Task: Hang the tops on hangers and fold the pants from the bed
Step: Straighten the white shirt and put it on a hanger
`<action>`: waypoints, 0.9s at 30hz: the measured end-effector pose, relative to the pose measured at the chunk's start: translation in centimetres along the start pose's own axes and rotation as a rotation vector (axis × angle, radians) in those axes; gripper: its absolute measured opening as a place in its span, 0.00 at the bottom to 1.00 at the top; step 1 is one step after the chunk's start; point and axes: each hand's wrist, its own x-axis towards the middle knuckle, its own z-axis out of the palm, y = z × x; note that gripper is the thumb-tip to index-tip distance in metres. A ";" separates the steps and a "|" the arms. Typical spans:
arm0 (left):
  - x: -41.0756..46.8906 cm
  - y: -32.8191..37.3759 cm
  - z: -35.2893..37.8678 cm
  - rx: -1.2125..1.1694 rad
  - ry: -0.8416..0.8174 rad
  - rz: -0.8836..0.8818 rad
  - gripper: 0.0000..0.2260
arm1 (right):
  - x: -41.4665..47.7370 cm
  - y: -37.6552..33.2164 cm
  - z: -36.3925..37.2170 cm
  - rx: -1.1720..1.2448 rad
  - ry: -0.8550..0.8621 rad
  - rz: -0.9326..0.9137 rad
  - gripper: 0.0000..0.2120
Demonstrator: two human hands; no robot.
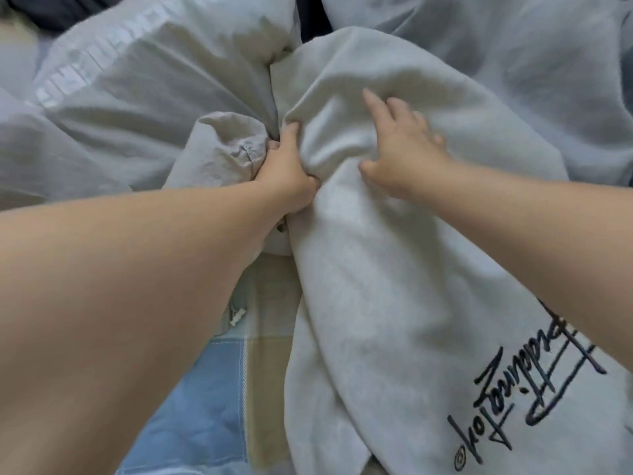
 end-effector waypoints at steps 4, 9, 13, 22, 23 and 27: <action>1.3 -1.1 1.7 -0.029 0.034 0.006 0.34 | 2.3 -0.4 0.8 0.003 -0.008 0.024 0.51; 1.3 -1.4 2.5 0.014 0.081 0.075 0.17 | 5.4 -1.0 0.7 -0.136 -0.034 0.022 0.38; -0.9 -1.1 2.9 0.074 0.139 0.168 0.09 | 4.4 -0.9 1.7 -0.058 0.052 -0.002 0.15; -17.3 -2.4 5.4 0.466 0.112 0.299 0.10 | -9.1 1.9 2.3 0.198 0.074 0.011 0.07; -19.6 -2.7 5.2 0.476 0.083 0.307 0.09 | -11.0 2.1 2.2 0.206 0.051 0.061 0.07; -27.3 -3.0 3.4 0.514 -0.009 0.274 0.06 | -19.4 1.8 2.1 0.218 -0.076 0.174 0.05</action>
